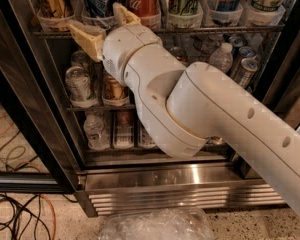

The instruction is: Pick pepsi can from top shelf of fridge

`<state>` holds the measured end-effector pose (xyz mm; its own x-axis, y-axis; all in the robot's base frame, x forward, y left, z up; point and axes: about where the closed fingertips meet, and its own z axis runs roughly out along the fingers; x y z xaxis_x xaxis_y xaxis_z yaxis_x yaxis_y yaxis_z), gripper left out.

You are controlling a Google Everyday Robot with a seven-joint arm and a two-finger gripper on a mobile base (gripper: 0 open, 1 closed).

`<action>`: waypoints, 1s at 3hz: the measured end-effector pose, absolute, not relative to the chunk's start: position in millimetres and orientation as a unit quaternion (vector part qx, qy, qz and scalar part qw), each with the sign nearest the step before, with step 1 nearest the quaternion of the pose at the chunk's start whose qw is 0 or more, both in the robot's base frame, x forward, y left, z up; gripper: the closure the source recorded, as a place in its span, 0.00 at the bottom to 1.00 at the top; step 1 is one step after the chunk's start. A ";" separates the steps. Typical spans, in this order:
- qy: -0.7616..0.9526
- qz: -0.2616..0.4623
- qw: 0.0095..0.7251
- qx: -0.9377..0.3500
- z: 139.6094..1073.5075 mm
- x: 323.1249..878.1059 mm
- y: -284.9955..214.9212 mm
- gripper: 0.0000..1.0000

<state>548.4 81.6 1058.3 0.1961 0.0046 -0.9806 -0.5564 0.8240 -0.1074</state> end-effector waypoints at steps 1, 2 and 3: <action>0.608 0.188 0.738 -0.223 1059.0 551.1 81.0 0.37; 0.610 0.182 0.743 -0.208 1064.3 558.7 74.8 0.31; 0.613 0.179 0.743 -0.200 1065.6 567.7 72.0 0.30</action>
Offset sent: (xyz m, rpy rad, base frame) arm 0.0203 -0.0164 0.0109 0.0406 0.0068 -0.0804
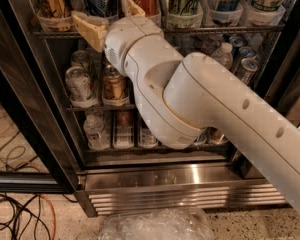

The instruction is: Pick pepsi can from top shelf of fridge

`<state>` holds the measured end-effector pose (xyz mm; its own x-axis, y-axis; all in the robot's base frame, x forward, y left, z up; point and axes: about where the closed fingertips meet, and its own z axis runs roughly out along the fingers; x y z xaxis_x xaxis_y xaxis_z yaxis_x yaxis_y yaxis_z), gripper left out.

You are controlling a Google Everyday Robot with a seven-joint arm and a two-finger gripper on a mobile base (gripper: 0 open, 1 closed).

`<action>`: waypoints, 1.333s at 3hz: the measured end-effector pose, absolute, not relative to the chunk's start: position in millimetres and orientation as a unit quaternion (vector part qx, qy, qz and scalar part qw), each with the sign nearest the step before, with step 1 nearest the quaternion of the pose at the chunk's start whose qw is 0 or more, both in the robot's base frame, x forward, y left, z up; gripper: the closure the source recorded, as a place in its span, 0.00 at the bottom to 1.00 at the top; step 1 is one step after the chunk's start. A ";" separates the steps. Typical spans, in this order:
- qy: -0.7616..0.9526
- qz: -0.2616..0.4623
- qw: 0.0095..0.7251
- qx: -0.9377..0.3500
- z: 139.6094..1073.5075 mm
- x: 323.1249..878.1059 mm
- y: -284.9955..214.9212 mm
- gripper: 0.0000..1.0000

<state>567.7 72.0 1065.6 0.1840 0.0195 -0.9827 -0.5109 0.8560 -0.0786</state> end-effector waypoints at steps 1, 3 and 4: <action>0.617 0.181 0.739 -0.203 1063.9 577.1 76.0 0.30; 0.617 0.186 0.736 -0.208 1065.7 599.1 84.6 0.31; 0.613 0.188 0.738 -0.208 1071.9 610.1 87.1 0.31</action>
Offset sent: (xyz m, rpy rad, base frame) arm 0.0332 0.0141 -0.0075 -0.0127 0.0357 0.0233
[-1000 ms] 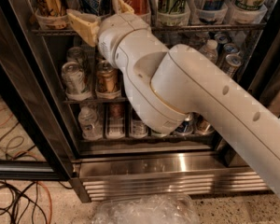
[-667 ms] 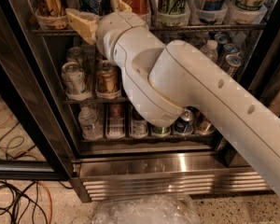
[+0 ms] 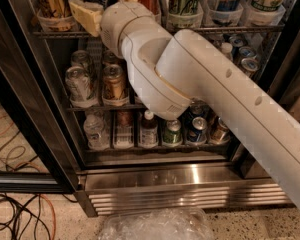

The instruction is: Pick pepsi can from top shelf of fridge

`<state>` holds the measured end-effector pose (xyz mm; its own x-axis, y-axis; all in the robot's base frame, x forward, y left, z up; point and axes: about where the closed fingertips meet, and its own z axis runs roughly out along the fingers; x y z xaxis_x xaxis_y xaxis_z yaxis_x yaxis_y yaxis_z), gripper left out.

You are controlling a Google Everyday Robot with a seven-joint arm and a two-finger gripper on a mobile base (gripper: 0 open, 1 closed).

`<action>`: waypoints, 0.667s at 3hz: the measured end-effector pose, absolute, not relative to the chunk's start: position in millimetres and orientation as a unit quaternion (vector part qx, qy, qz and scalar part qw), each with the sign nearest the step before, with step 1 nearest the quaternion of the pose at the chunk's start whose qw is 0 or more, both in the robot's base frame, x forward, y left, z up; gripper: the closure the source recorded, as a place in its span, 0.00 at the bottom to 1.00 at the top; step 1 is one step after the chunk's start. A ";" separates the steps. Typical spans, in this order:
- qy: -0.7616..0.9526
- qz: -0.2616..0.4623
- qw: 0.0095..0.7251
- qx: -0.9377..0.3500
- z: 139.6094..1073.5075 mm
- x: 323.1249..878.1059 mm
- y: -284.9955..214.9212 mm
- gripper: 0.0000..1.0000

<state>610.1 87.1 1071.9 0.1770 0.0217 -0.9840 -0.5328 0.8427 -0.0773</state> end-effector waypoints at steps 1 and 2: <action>0.613 0.191 0.738 -0.209 1074.5 619.8 90.3 0.31; 0.614 0.197 0.735 -0.208 1072.9 629.2 92.4 0.30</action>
Offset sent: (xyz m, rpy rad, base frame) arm 0.0316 0.0058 -0.0008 0.0198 0.0200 0.0199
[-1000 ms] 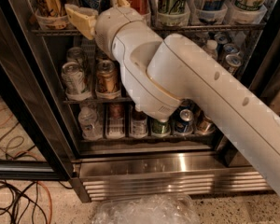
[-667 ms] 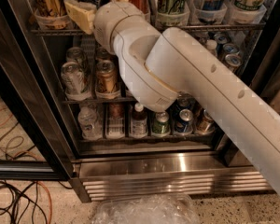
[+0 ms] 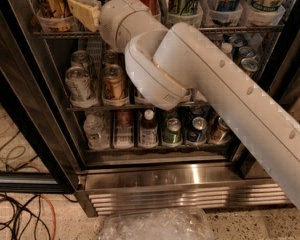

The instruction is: Pick pepsi can from top shelf of fridge

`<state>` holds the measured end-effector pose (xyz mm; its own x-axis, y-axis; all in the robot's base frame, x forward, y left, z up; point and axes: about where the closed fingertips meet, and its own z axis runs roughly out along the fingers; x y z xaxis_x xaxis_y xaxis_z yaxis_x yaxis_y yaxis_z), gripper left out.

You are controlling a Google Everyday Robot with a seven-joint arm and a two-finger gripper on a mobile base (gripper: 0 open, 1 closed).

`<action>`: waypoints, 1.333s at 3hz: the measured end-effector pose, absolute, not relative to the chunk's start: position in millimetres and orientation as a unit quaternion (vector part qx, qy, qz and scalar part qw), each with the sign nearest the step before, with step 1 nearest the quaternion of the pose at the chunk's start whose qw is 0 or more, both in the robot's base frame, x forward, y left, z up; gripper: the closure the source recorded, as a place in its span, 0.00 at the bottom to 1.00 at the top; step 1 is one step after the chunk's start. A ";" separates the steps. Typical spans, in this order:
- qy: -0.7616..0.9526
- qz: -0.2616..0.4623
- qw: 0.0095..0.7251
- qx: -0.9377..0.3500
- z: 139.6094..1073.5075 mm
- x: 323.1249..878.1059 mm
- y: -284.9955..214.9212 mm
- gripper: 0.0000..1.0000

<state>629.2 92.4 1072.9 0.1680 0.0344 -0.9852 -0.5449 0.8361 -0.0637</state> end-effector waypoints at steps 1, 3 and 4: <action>0.609 0.213 0.735 -0.207 1068.6 657.4 100.9 0.29; 0.608 0.215 0.735 -0.208 1068.8 658.6 102.2 0.47; 0.608 0.215 0.735 -0.208 1068.8 658.6 102.2 0.70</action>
Offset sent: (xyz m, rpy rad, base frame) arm 0.0346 0.0063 -0.0058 0.0313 0.0055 0.0242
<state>658.6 102.2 1068.8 0.1676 0.0626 -0.9839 -0.5689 0.8212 -0.0446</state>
